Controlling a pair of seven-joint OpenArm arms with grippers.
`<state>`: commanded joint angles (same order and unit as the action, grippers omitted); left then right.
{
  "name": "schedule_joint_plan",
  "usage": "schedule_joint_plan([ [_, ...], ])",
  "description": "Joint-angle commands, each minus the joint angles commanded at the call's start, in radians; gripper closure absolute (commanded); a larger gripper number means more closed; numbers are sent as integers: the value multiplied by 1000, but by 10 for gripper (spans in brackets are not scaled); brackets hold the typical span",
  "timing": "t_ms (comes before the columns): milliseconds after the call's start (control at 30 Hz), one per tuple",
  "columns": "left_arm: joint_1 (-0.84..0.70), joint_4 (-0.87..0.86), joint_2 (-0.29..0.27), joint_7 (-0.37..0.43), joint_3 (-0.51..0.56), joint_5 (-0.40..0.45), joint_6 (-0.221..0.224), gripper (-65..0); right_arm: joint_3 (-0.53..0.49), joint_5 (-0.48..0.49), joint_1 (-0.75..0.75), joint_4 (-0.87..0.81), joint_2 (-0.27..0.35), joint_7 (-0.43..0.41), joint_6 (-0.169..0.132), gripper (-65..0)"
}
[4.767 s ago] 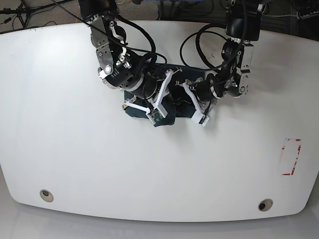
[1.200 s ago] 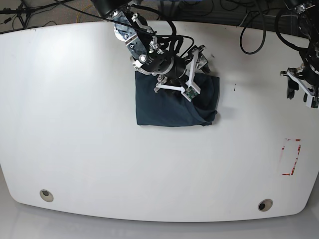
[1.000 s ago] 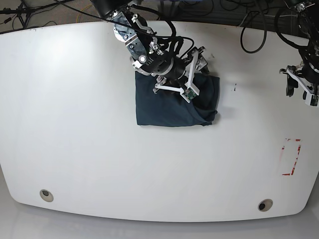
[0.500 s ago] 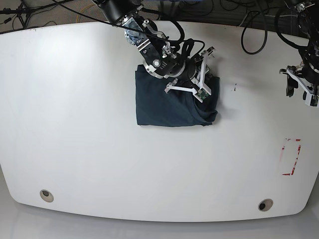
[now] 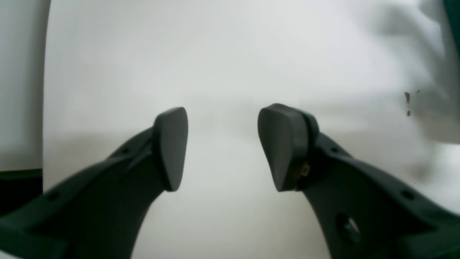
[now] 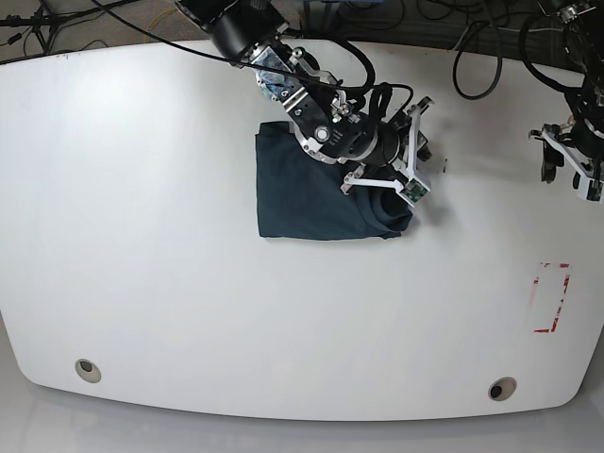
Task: Fold the T-shirt properly
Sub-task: 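Bring the left gripper back and grasp the bundle edge beside the right gripper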
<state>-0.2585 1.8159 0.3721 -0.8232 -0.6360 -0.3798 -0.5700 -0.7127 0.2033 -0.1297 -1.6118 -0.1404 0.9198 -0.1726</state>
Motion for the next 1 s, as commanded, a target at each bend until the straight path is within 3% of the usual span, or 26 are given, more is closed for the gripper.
schedule_joint_plan([
  [200,0,0,0,0,2,0,0,-337,-12,2,-44,89,-17,-17,0,-173],
  [367,0,6,2,0,18,-6,-3,-337,-8,2,-40,5,-12,-17,0,-173],
  [533,0,52,-9,-3,100,-6,-83,-337,32,12,-28,-190,71,8,0,-173],
  [600,0,81,-49,-5,149,-5,-107,-337,75,11,-15,-261,100,20,0,-173],
  [767,2,135,-129,-5,244,0,-106,-337,198,12,-12,-319,178,11,-8,-173],
  [1000,6,183,-210,3,488,0,-104,-325,301,14,-14,-298,311,-8,-14,-171],
])
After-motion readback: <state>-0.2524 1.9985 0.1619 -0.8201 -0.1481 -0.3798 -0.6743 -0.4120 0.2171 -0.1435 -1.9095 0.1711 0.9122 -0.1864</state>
